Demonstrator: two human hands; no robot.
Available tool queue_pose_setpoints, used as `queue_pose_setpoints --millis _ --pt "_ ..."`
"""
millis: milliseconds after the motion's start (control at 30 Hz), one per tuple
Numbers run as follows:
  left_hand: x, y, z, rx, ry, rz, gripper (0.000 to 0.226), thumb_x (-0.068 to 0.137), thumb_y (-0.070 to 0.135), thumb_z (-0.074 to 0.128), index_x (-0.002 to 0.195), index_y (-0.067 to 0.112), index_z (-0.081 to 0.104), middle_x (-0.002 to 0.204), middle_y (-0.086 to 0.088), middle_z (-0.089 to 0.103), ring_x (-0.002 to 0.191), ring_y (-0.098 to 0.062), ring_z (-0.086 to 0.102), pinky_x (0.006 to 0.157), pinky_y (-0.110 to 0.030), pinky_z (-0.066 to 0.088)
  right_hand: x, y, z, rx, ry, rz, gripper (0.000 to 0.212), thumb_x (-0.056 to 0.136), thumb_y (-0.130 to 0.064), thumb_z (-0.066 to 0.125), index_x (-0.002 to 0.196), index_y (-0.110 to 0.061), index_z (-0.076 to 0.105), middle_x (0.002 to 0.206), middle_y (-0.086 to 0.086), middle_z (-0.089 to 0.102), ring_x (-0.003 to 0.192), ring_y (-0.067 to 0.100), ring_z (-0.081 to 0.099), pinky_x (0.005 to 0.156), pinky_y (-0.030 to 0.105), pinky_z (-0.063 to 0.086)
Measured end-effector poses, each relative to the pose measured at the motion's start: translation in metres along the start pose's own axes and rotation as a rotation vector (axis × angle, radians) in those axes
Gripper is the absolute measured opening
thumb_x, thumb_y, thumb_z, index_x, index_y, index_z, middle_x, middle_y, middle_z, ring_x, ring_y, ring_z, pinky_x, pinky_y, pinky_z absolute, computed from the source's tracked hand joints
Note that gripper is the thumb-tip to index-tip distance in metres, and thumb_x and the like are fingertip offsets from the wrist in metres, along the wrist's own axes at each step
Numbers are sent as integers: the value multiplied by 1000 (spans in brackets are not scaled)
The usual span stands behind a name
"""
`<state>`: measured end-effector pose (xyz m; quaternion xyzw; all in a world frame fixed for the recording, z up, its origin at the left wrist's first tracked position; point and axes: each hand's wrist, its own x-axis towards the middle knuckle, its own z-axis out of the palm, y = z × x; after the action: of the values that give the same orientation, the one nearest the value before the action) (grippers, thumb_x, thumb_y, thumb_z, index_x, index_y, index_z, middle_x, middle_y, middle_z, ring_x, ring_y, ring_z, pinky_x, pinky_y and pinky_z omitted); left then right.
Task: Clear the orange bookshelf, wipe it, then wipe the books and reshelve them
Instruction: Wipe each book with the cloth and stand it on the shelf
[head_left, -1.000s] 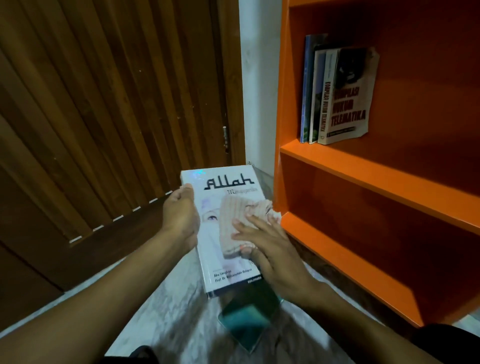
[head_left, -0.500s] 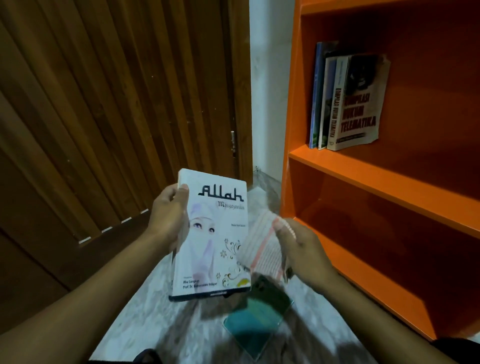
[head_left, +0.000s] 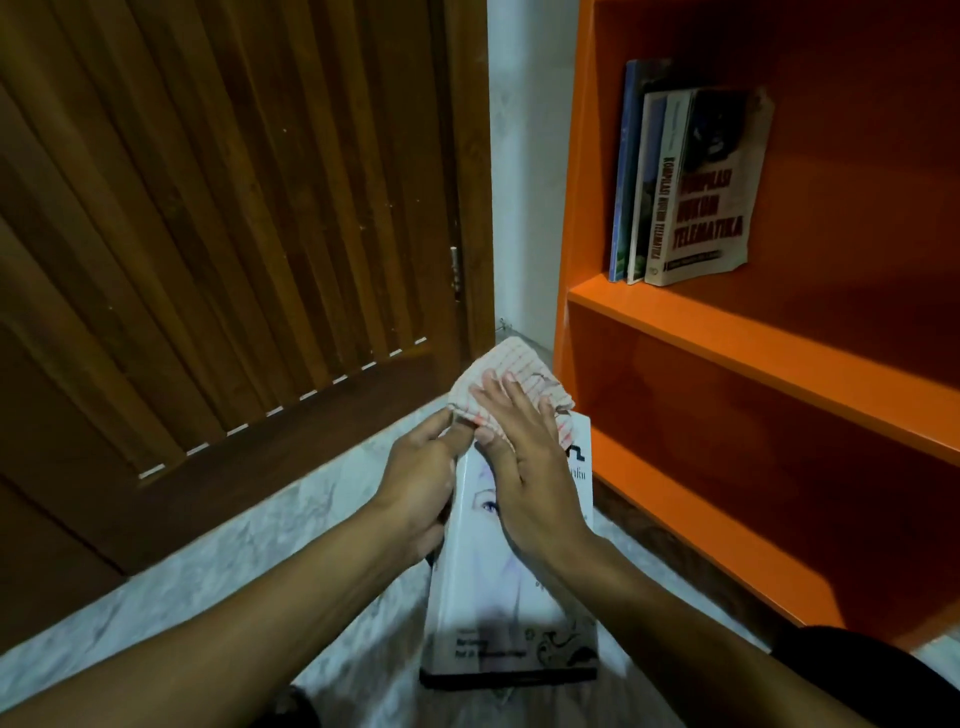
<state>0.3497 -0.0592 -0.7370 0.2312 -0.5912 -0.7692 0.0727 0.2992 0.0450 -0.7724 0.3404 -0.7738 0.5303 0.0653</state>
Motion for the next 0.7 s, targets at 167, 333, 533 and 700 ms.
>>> queue_pose_setpoints --millis 167,333,533,700 --pt "8 16 -11 -181 109 -36 23 104 25 51 118 22 69 106 -12 77 92 -34 75 89 -55 57 -12 0 0 38 -164 3 39 105 -25 43 136 -47 39 136 -48 18 132 -31 5 118 19 -1" --pt "22 31 -31 -295 216 -7 23 103 29 53 123 24 63 110 -14 75 98 -40 73 88 -69 52 -32 9 6 63 -295 -146 35 103 -23 45 137 -30 55 147 -23 44 145 -5 25 123 28 8" --pt "29 42 -54 -288 353 88 32 102 29 54 133 25 58 111 -10 76 93 -36 75 82 -68 54 -55 14 11 91 -400 -173 37 99 -32 44 127 -21 66 136 -13 60 135 -6 42 116 17 22" --pt "31 45 -66 -271 434 182 29 101 27 57 128 24 63 107 -8 77 93 -34 75 85 -66 54 -66 16 6 145 -467 -73 20 101 -17 52 109 -19 71 108 -23 67 106 -11 58 92 13 44"
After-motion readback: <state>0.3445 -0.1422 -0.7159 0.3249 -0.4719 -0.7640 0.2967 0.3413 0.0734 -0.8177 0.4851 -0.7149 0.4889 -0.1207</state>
